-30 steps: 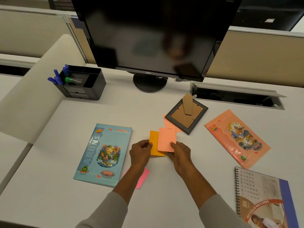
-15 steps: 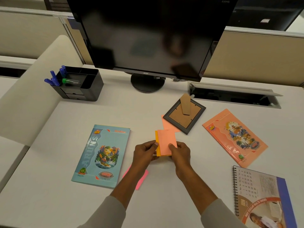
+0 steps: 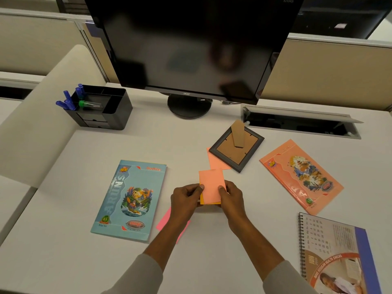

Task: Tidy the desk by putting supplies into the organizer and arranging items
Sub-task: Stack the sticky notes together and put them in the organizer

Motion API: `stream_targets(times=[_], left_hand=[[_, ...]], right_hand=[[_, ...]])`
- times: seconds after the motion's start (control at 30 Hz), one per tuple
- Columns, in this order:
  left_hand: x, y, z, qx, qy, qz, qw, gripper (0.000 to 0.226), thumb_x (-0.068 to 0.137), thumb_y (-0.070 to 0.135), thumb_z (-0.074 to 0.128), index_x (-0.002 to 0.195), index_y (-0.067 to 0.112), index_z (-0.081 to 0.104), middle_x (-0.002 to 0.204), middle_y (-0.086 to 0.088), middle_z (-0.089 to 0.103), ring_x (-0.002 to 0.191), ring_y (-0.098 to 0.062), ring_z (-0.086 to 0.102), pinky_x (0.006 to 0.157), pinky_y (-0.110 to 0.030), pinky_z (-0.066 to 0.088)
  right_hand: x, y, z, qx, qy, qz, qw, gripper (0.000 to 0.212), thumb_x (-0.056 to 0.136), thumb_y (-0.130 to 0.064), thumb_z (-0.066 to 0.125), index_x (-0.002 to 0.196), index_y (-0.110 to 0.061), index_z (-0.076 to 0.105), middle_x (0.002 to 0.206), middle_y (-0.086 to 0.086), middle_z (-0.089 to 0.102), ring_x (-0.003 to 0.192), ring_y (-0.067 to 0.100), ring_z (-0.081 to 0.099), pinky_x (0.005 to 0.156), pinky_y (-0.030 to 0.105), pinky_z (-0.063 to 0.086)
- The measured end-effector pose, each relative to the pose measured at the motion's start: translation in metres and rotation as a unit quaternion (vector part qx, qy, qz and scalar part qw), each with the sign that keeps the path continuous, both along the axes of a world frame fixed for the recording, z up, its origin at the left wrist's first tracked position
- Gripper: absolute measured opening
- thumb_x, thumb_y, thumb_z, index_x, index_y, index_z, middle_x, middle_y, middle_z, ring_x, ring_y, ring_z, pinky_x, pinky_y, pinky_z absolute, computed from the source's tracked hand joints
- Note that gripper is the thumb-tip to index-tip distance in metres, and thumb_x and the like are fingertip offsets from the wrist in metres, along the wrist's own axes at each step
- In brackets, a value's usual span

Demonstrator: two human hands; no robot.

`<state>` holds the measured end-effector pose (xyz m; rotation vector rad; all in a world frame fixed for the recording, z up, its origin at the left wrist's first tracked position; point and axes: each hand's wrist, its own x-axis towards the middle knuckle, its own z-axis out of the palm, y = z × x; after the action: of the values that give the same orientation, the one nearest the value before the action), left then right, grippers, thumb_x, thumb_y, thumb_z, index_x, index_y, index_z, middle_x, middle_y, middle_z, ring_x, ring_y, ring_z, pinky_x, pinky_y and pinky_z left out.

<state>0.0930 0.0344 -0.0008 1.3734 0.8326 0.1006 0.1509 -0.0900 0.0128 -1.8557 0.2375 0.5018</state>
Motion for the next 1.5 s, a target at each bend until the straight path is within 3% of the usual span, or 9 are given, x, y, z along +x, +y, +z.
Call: stream_targets(times=[0.23,0.4,0.57,0.67,0.87,1.03,1.2,1.3,1.5], left_hand=[[0.001,-0.002,0.000,0.025,-0.007,-0.005,1.000,0.025,0.092,0.026,0.071,0.110,0.010,0.077,0.100,0.000,0.077,0.089,-0.021,0.075,0.074,-0.045,0.064],[0.000,0.000,-0.003,0.067,-0.013,-0.029,0.997,0.009,0.093,0.032,0.070,0.088,0.037,0.077,0.093,0.008,0.078,0.088,-0.018,0.075,0.077,-0.047,0.063],[-0.001,0.001,-0.003,0.099,-0.022,-0.028,0.994,0.028,0.092,0.038,0.070,0.116,0.024,0.075,0.109,0.006,0.076,0.097,-0.016,0.073,0.083,-0.046,0.062],[-0.002,0.004,-0.002,0.132,-0.030,-0.041,0.990,0.033,0.091,0.039,0.070,0.119,0.021,0.074,0.111,0.006,0.076,0.100,-0.013,0.072,0.085,-0.045,0.061],[0.000,0.003,0.009,0.228,-0.074,-0.067,0.968,0.026,0.093,0.019,0.069,0.119,0.014,0.073,0.106,0.008,0.074,0.095,0.001,0.069,0.080,-0.008,0.053],[-0.004,-0.004,0.003,0.251,-0.067,-0.082,0.962,0.027,0.093,0.015,0.069,0.120,0.014,0.071,0.105,0.008,0.073,0.096,-0.002,0.069,0.083,-0.006,0.051],[-0.006,-0.002,0.004,0.251,-0.066,-0.101,0.960,0.029,0.093,0.015,0.069,0.121,0.015,0.072,0.107,0.008,0.075,0.099,-0.001,0.069,0.085,-0.011,0.053],[-0.009,0.011,0.009,0.276,-0.048,-0.118,0.953,0.030,0.090,0.016,0.072,0.120,0.017,0.070,0.107,0.009,0.073,0.100,-0.005,0.068,0.085,-0.023,0.058],[-0.033,0.050,0.010,0.413,0.139,-0.205,0.877,0.055,0.079,0.040,0.081,0.126,0.018,0.062,0.115,-0.004,0.065,0.108,-0.024,0.061,0.091,-0.035,0.049]], right_hand=[[0.000,-0.011,-0.005,0.032,0.029,0.025,0.999,0.035,0.093,-0.011,0.061,0.127,-0.020,0.055,0.122,0.005,0.062,0.108,0.026,0.063,0.085,0.045,0.061],[0.003,-0.014,-0.002,0.061,0.046,0.035,0.996,0.042,0.083,0.001,0.069,0.116,-0.020,0.053,0.113,0.007,0.066,0.100,0.024,0.066,0.086,0.044,0.060],[0.007,-0.015,-0.003,0.076,0.059,0.054,0.994,0.021,0.096,-0.020,0.063,0.116,-0.024,0.059,0.114,0.002,0.066,0.103,0.022,0.065,0.089,0.046,0.059],[0.009,-0.017,-0.002,0.066,0.033,0.072,0.995,0.020,0.101,-0.016,0.052,0.103,-0.032,0.064,0.108,-0.004,0.069,0.101,0.018,0.066,0.092,0.046,0.057],[0.011,-0.021,0.000,-0.018,-0.155,0.085,0.984,0.024,0.095,-0.004,0.057,0.113,-0.018,0.068,0.103,-0.009,0.069,0.093,0.005,0.066,0.082,0.011,0.052],[0.004,-0.022,-0.008,-0.013,-0.186,0.094,0.978,0.026,0.096,-0.005,0.059,0.116,-0.021,0.060,0.106,-0.008,0.064,0.100,0.006,0.061,0.084,0.001,0.045],[0.002,-0.021,-0.015,-0.025,-0.172,0.087,0.981,0.025,0.097,-0.008,0.060,0.120,-0.016,0.063,0.107,-0.006,0.066,0.100,0.012,0.063,0.091,0.019,0.051],[0.006,-0.022,-0.015,-0.022,-0.160,0.074,0.984,0.026,0.095,-0.004,0.060,0.117,-0.015,0.065,0.104,-0.003,0.068,0.098,0.015,0.064,0.087,0.022,0.053],[0.011,-0.025,-0.014,-0.005,-0.120,0.059,0.991,0.025,0.095,-0.009,0.062,0.119,-0.015,0.064,0.108,-0.005,0.066,0.100,0.012,0.063,0.091,0.026,0.053]])
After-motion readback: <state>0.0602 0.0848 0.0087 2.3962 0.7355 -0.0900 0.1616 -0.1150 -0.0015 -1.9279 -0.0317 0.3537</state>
